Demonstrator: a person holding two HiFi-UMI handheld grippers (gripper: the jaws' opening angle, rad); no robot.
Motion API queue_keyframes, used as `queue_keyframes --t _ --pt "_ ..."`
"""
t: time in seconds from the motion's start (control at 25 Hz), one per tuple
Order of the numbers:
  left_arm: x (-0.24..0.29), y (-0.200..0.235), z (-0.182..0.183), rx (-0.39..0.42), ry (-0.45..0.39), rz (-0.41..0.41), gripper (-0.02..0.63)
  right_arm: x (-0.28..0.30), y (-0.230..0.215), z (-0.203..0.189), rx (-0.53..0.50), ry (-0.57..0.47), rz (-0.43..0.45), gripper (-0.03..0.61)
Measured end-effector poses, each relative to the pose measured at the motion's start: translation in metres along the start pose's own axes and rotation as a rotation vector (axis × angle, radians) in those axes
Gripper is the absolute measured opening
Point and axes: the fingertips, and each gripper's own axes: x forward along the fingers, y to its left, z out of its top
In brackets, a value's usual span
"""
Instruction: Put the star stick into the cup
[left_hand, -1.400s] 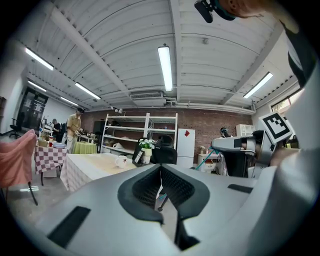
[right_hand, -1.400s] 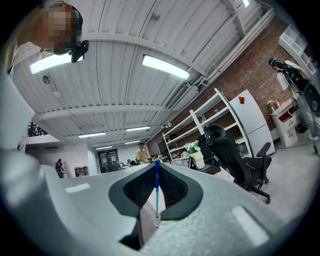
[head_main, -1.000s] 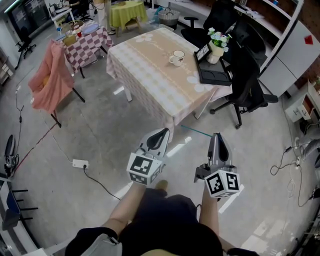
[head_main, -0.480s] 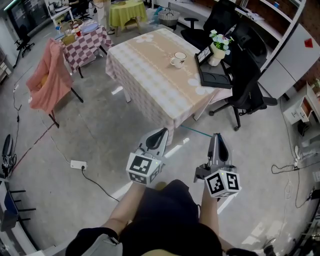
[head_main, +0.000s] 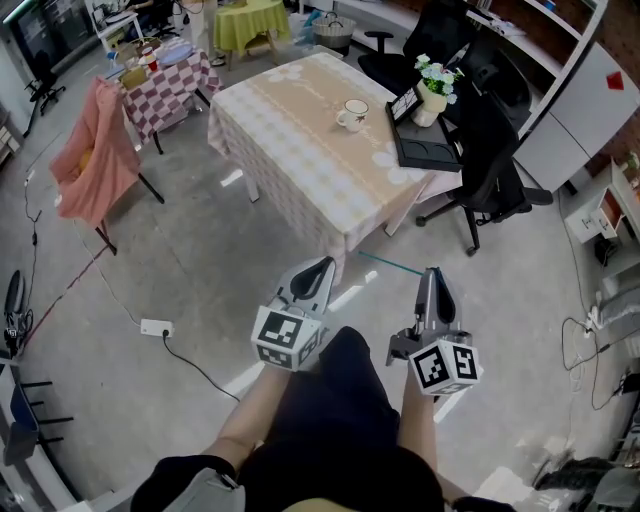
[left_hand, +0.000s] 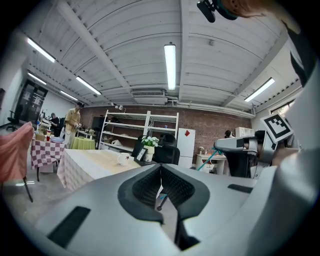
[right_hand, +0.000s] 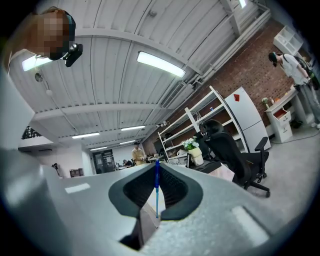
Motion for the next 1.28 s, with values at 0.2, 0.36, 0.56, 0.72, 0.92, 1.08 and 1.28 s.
queue_keyframes --t 0.2,0.36,0.56,0.72,0.92,1.08,1.28 --pt "0.001 -0.001 0.0 0.005 0.003 -0.002 0.012 -0.002 -0.001 0.002 0.008 -0.01 -0.002 0.017" --pt "0.005 -0.001 0.001 0.015 0.002 -0.007 0.012 0.003 -0.003 0.003 0.018 -0.021 0.006 0.017" --pt "0.019 0.002 0.003 0.028 0.005 -0.007 0.012 0.016 -0.014 0.005 0.031 -0.033 0.0 0.017" --pt "0.034 0.009 0.004 0.034 0.011 -0.001 0.012 0.032 -0.022 0.004 0.041 -0.03 0.007 0.016" --pt "0.059 0.015 0.007 0.037 0.013 0.0 0.012 0.056 -0.033 0.007 0.044 -0.028 0.02 0.017" --pt "0.08 0.023 0.009 0.039 0.013 0.01 0.012 0.079 -0.044 0.01 0.049 -0.026 0.034 0.017" --pt "0.111 0.036 0.016 0.053 0.012 0.023 0.012 0.112 -0.06 0.016 0.056 -0.037 0.045 0.017"
